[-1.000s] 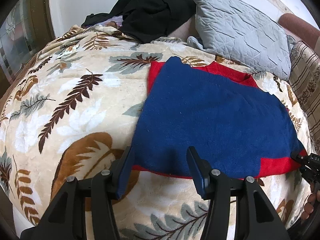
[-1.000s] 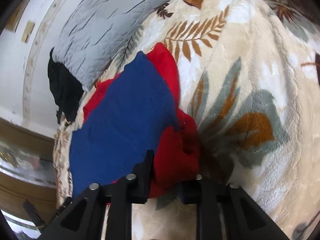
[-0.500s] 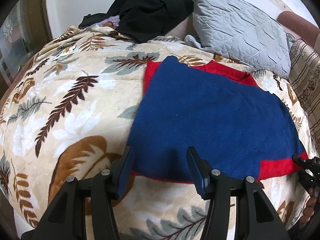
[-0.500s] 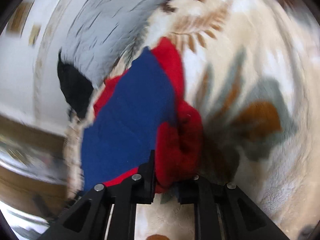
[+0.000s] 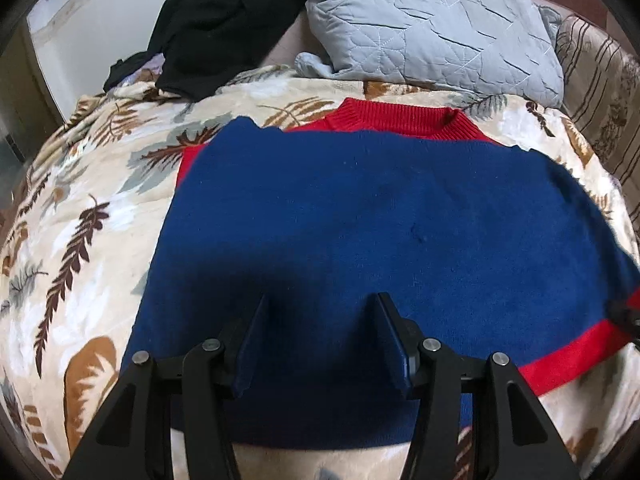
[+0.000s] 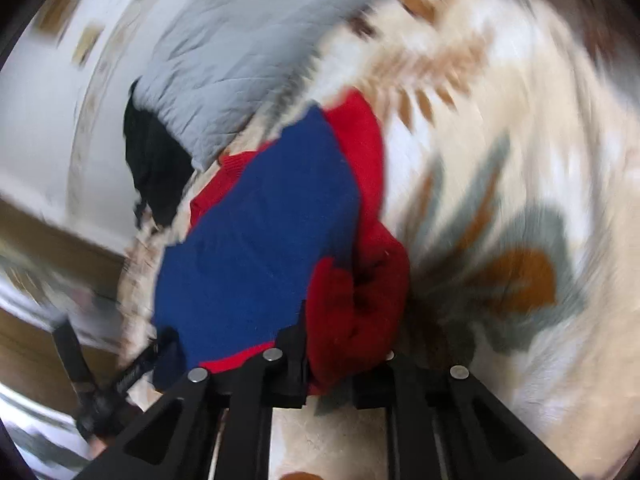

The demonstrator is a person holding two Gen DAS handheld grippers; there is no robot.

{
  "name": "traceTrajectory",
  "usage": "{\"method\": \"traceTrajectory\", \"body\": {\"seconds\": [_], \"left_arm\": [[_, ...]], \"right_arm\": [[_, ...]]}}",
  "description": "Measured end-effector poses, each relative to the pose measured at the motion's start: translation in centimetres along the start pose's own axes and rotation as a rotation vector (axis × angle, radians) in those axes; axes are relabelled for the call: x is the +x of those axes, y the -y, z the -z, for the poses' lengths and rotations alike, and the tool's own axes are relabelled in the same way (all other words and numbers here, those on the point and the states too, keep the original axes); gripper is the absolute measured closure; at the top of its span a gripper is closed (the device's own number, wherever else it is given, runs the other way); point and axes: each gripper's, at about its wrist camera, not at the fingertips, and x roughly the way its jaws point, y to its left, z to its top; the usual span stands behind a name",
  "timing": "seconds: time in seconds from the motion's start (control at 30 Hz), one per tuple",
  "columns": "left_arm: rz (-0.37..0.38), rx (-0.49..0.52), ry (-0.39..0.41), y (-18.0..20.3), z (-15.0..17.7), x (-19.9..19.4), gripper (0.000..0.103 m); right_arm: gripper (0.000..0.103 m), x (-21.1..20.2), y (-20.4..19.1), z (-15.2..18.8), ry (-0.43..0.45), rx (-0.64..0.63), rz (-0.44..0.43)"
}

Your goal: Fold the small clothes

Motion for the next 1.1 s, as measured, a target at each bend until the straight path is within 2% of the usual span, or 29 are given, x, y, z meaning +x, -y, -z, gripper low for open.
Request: {"method": "traceTrajectory", "body": {"seconds": [0.07, 0.13, 0.17, 0.2, 0.23, 0.27, 0.3, 0.4, 0.47, 0.53, 0.63, 0.73, 0.77, 0.83, 0.9, 1.0, 1.03, 1.07, 1.1], "left_arm": [[0.016, -0.024, 0.015, -0.1, -0.3, -0.1, 0.048], [0.019, -0.026, 0.016, -0.1, -0.5, 0.3, 0.048], [0.013, -0.014, 0.011, 0.1, -0.5, 0.7, 0.048], [0.005, 0.002, 0.006, 0.3, -0.4, 1.2, 0.047], [-0.001, 0.012, 0.016, 0.4, -0.3, 1.3, 0.046], [-0.004, 0.017, 0.024, 0.5, -0.2, 1.3, 0.045], [-0.007, 0.021, 0.027, 0.6, -0.2, 1.4, 0.045], [0.004, 0.010, 0.029, 0.4, -0.3, 1.6, 0.045], [0.014, 0.006, 0.033, 0.2, -0.2, 1.7, 0.044], [0.019, 0.006, 0.037, 0.2, -0.2, 1.8, 0.044], [0.021, 0.012, 0.042, 0.3, -0.1, 1.7, 0.044], [0.027, 0.013, 0.047, 0.2, -0.1, 1.7, 0.043], [0.029, 0.015, 0.050, 0.2, 0.0, 1.7, 0.043], [0.034, 0.018, 0.054, 0.1, -0.1, 1.8, 0.043], [0.043, 0.021, 0.059, 0.0, 0.0, 1.7, 0.043], [0.049, 0.019, 0.066, 0.0, 0.0, 1.8, 0.043], [0.042, 0.014, 0.064, 0.1, -0.1, 1.9, 0.043], [0.036, 0.012, 0.061, 0.3, -0.1, 1.9, 0.043], [0.031, 0.015, 0.058, 0.3, -0.1, 1.9, 0.043]], "right_arm": [[0.085, 0.3, -0.1, -0.3, -0.032, -0.024, 0.006], [0.084, 1.0, 1.4, -0.4, -0.097, 0.015, -0.016], [0.069, 1.0, 2.3, -0.4, -0.108, 0.040, -0.038], [0.032, 0.8, 2.9, -0.3, -0.114, 0.059, -0.053], [0.019, 0.0, 3.7, -0.4, -0.101, 0.088, -0.138], [0.004, -0.7, 4.0, -0.5, -0.091, 0.103, -0.170], [0.000, -1.3, 4.1, -0.7, -0.084, 0.102, -0.173], [0.000, -2.8, 4.2, -2.9, -0.044, 0.072, -0.173], [0.000, -2.0, 4.3, -5.6, -0.044, 0.073, -0.181], [0.000, -0.1, 4.4, -8.4, -0.054, 0.051, -0.151], [0.000, 4.0, 4.5, -11.9, -0.080, -0.008, -0.036], [0.001, 7.8, 3.7, -13.8, -0.131, -0.054, 0.013], [0.007, 8.6, 3.0, -14.0, -0.147, -0.092, 0.013], [0.084, 10.5, 1.3, -13.6, -0.212, -0.181, 0.106], [0.085, 10.1, -0.3, -13.8, -0.190, -0.223, 0.163], [0.085, 6.7, -3.5, -13.0, -0.033, -0.336, 0.207], [0.085, 7.4, -3.0, -12.8, -0.038, -0.328, 0.230], [0.085, 9.1, -1.6, -12.7, -0.103, -0.287, 0.243], [0.080, 10.5, -0.1, -12.6, -0.160, -0.232, 0.231]]}}
